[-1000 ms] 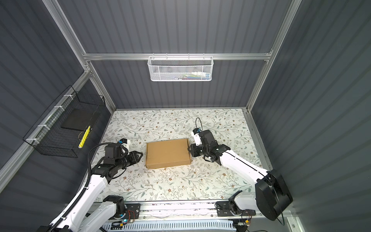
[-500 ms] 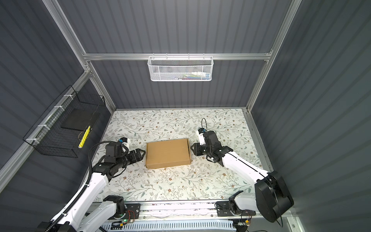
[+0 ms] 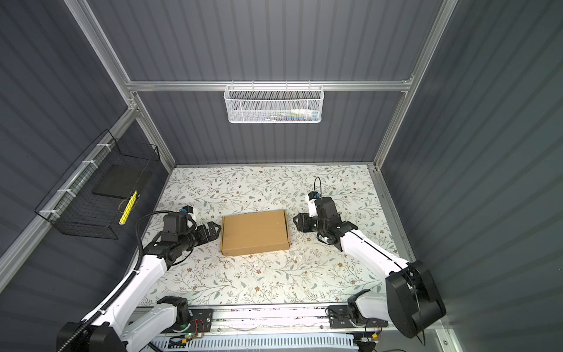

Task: Fold the paper box
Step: 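Open both grippers and draw them back from the flat box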

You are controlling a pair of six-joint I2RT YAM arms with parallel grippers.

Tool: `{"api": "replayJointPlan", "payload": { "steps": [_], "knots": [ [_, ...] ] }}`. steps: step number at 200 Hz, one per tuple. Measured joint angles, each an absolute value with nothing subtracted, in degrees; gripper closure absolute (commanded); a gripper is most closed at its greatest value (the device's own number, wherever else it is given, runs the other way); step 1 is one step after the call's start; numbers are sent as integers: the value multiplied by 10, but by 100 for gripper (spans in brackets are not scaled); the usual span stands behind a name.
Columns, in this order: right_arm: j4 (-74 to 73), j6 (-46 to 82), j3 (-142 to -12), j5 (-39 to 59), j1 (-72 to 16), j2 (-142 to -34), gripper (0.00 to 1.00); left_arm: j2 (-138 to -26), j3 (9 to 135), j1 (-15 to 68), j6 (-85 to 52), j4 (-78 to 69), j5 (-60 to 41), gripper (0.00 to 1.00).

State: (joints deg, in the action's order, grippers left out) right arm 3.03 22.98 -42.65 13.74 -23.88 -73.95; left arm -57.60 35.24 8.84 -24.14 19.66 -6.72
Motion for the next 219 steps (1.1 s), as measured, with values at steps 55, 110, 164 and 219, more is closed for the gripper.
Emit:
{"api": "replayJointPlan", "payload": {
  "steps": [55,110,164,219],
  "knots": [
    [8,231,-413,137,-209,-740,1,-630,375,88,-240,186,-21,0],
    [-2,234,-408,115,-178,-740,1,-657,385,88,-215,163,30,0],
    [-9,236,-408,81,-157,-740,1,-633,374,88,-150,101,95,0],
    [-14,233,-418,39,-149,-745,1,-618,285,88,-104,-34,149,0]
  ]
}}
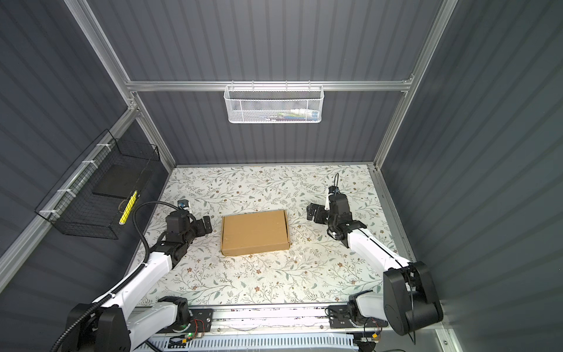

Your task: Fold the paper box

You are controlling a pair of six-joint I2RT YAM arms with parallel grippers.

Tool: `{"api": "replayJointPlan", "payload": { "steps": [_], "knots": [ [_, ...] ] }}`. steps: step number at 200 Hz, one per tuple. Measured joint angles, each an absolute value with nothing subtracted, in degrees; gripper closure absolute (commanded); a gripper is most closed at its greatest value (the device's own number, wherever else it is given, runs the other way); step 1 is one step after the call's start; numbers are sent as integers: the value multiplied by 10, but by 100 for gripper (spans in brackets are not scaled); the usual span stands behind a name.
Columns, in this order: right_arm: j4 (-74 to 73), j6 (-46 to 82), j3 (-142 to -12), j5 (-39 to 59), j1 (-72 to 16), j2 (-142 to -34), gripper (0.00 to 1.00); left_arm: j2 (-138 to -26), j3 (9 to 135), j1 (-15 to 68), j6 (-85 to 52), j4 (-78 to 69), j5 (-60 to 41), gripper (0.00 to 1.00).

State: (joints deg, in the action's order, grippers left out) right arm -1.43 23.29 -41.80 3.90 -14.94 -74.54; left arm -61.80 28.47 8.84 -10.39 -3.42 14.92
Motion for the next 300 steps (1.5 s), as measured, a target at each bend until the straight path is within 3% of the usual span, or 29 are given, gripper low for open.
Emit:
{"api": "replayJointPlan", "payload": {
  "steps": [147,300],
  "knots": [
    [-156,93,-340,-127,-138,-602,1,-851,270,78,-27,-354,212,1],
    [-228,51,-261,-172,-70,-619,1,-972,249,48,-3,-533,131,1]
  ]
}}
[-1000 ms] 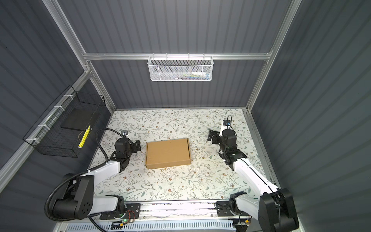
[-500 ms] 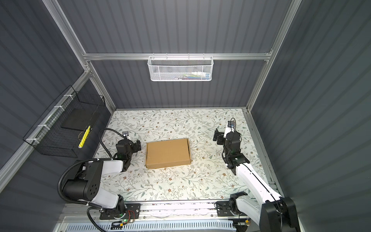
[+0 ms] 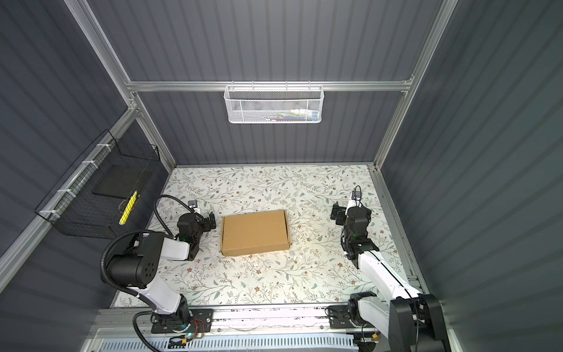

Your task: Fold the paper box

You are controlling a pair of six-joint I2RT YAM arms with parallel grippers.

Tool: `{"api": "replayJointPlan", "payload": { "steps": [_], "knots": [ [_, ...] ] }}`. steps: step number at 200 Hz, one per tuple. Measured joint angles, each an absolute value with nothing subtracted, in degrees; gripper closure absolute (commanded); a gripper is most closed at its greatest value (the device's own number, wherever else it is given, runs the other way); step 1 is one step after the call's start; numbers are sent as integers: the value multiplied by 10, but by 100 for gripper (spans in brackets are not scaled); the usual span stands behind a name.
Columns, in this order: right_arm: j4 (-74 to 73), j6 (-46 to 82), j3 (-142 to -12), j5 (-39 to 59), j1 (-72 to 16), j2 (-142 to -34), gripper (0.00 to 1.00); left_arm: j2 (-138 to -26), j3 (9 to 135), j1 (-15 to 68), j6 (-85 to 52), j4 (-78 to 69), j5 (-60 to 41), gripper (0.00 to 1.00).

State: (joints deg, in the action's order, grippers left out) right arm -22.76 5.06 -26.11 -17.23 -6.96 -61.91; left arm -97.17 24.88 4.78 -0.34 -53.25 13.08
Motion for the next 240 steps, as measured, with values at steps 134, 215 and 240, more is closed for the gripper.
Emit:
{"api": "replayJointPlan", "payload": {
  "steps": [134,215,240],
  "knots": [
    [-335,46,-216,-163,-23,-687,1,-974,263,45,5,-514,104,0],
    [-449,34,-190,-145,-13,-746,1,-974,263,45,5,-514,104,0],
    [-483,31,-180,-134,-8,-762,1,-974,263,45,5,-514,104,0]
  ]
}}
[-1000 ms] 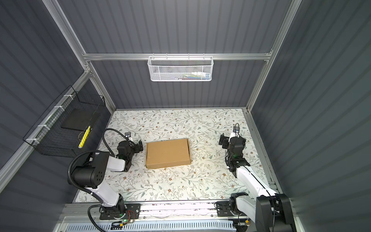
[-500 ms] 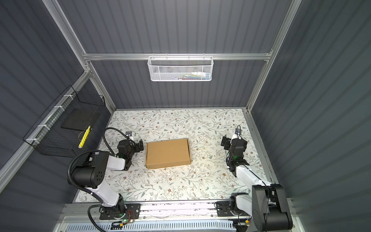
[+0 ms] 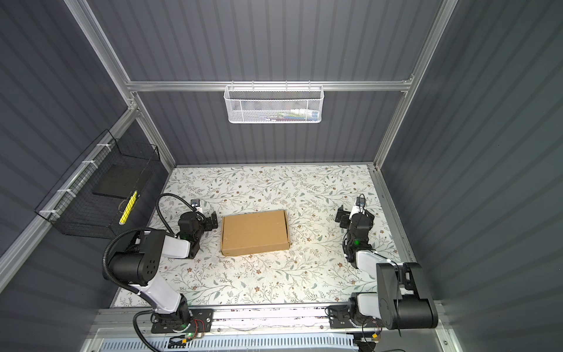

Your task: Fold the paper box

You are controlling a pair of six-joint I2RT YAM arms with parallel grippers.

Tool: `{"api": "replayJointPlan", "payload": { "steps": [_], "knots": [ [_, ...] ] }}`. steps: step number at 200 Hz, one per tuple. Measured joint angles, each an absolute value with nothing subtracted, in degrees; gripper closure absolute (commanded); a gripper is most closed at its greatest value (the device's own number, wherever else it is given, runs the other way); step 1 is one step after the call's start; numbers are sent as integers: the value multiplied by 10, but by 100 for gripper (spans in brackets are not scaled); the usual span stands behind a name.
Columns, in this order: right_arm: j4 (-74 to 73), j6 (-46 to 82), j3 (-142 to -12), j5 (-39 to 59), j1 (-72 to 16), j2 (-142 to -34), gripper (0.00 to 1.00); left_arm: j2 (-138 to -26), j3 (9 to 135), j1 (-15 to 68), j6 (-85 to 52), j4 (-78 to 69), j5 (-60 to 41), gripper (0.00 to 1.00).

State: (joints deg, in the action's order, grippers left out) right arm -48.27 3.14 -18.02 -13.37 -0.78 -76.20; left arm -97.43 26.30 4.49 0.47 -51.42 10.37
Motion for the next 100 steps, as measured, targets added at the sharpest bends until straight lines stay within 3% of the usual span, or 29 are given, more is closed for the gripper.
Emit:
{"api": "replayJointPlan", "payload": {
  "steps": [100],
  "knots": [
    [-568,29,-173,-107,2,-835,1,-974,263,45,5,-514,104,0]
  ]
}}
